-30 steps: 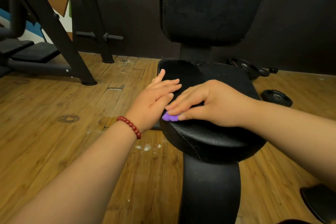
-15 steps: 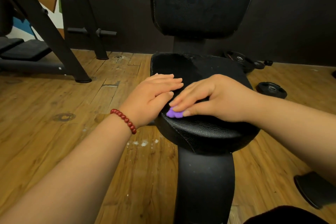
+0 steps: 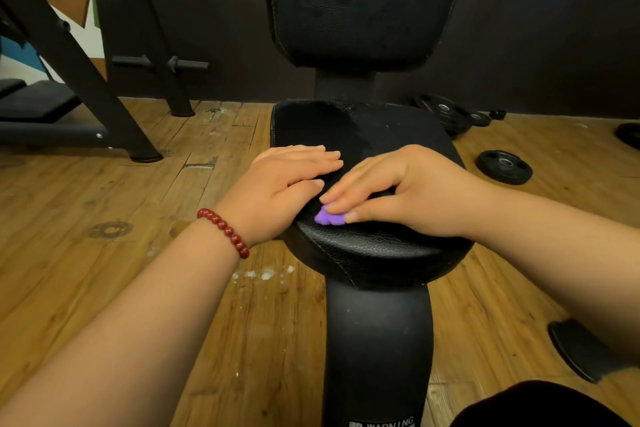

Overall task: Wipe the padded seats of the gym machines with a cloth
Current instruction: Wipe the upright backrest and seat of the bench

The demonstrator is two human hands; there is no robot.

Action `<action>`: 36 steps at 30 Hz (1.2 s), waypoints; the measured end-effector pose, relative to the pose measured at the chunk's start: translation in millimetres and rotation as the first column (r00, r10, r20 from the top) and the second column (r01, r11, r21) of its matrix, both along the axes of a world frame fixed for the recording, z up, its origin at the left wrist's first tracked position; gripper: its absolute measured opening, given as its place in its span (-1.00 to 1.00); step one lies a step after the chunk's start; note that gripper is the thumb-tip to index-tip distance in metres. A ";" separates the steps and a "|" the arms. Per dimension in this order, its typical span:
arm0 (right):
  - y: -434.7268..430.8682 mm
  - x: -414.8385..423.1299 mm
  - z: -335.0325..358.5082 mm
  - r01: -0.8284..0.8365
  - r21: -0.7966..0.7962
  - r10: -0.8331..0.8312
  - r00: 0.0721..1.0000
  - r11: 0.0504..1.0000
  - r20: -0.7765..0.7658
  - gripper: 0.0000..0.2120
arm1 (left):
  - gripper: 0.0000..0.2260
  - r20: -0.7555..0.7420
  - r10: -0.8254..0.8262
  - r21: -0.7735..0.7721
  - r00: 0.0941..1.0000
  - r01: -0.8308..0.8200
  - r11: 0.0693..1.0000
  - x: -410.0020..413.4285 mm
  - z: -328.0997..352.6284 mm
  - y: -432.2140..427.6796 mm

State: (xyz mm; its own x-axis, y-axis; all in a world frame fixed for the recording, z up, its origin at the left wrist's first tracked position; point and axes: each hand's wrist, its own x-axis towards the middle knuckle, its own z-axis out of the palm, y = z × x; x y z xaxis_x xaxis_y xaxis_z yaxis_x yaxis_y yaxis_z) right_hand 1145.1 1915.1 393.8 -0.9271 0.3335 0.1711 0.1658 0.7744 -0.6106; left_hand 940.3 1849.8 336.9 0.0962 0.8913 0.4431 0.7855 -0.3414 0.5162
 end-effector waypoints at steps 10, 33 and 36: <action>1.8 37.5 -1.3 -0.025 -0.047 0.024 1.000 0.999 -0.007 -0.79 | -0.56 -0.043 0.060 -0.065 0.997 -0.063 0.996 5.8 8.8 -5.4; 1.7 45.8 -10.8 0.160 0.006 -0.158 0.979 0.987 -0.126 -0.80 | -0.57 -0.111 0.130 -0.154 0.985 -0.146 0.977 24.1 22.2 -6.9; -3.4 52.7 -9.6 0.077 0.024 -0.075 0.994 0.997 -0.085 -0.80 | -0.63 -0.121 0.152 -0.165 0.981 -0.171 0.971 24.8 24.6 -4.0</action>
State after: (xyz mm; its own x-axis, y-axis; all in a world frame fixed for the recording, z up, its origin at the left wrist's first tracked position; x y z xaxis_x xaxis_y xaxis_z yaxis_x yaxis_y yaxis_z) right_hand 1197.8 1911.8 384.2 -0.8812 0.3966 0.2575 0.1736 0.7779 -0.6039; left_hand 965.1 1845.8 361.5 -0.0169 0.9614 0.2748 0.8767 -0.1179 0.4664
